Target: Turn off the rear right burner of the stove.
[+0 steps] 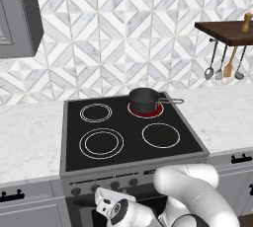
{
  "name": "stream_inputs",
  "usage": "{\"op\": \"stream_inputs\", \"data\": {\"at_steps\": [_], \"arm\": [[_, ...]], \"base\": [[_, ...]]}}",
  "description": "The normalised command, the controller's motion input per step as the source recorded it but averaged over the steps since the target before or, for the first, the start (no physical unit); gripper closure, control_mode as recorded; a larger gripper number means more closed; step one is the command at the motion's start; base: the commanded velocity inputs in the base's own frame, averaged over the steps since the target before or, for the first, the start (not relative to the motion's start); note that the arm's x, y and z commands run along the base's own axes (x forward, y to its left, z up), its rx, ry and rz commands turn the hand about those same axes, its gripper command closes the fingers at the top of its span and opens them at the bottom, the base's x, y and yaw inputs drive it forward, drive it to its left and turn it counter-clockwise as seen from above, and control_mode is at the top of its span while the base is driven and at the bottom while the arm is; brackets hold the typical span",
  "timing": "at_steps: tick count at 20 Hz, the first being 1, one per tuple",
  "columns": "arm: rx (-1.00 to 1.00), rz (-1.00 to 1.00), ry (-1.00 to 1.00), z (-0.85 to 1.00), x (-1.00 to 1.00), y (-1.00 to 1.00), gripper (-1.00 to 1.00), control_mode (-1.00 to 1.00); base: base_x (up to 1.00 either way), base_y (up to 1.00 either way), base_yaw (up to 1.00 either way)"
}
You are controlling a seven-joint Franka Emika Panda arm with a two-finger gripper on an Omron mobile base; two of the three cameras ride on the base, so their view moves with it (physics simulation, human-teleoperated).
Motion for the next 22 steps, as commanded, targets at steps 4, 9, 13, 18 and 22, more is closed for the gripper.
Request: {"op": "stream_inputs", "data": {"at_steps": [4, 9, 13, 18, 22], "arm": [[0.00, 0.00, 0.00, 0.00, 0.00, 0.00, 1.00, -1.00], [0.00, 0.00, 0.00, 0.00, 0.00, 0.00, 1.00, -1.00], [0.02, 0.00, 0.00, 0.01, 0.00, 0.00, 1.00, -1.00], [0.17, 0.00, 0.00, 0.05, 0.00, -0.13, 1.00, -1.00], [0.43, -0.05, 0.00, 0.06, 0.00, -0.28, 1.00, -1.00]], "base": [[0.00, 0.00, 0.00], [0.00, 0.00, 0.00], [0.00, 0.00, 0.00], [0.00, 0.00, 0.00], [0.00, 0.00, 0.00]]}}
